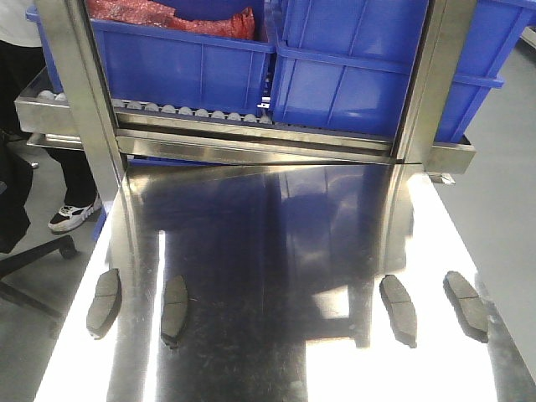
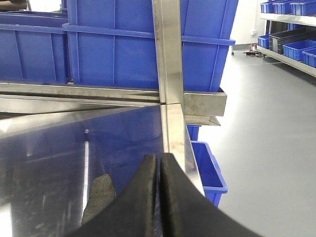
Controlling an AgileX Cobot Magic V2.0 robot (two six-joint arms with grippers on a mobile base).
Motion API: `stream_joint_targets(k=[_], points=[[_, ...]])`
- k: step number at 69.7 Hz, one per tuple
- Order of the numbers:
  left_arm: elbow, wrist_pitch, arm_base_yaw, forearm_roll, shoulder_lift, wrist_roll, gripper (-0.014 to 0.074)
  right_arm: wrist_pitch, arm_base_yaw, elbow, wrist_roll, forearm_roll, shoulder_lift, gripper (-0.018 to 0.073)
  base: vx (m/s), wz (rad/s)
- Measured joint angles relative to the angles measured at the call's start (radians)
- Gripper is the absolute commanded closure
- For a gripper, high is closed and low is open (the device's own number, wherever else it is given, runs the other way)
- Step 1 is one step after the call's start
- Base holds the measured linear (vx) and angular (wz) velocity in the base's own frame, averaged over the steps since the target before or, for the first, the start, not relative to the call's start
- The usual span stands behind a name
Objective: Move and align brake pads A on conveyor
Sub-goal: 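Move the left gripper down toward the brake pad nearest it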
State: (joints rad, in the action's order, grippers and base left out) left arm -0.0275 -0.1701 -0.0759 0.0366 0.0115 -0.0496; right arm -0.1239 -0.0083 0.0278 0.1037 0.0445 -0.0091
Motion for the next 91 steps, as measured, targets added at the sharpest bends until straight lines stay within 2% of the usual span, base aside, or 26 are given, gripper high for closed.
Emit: stream_joint_targets(k=[91], points=[[0.000, 0.020, 0.000, 0.000, 0.000, -0.004, 0.0603, 0.000, 0.000, 0.000, 0.000, 0.000, 0.000, 0.0560, 0.00, 0.00]])
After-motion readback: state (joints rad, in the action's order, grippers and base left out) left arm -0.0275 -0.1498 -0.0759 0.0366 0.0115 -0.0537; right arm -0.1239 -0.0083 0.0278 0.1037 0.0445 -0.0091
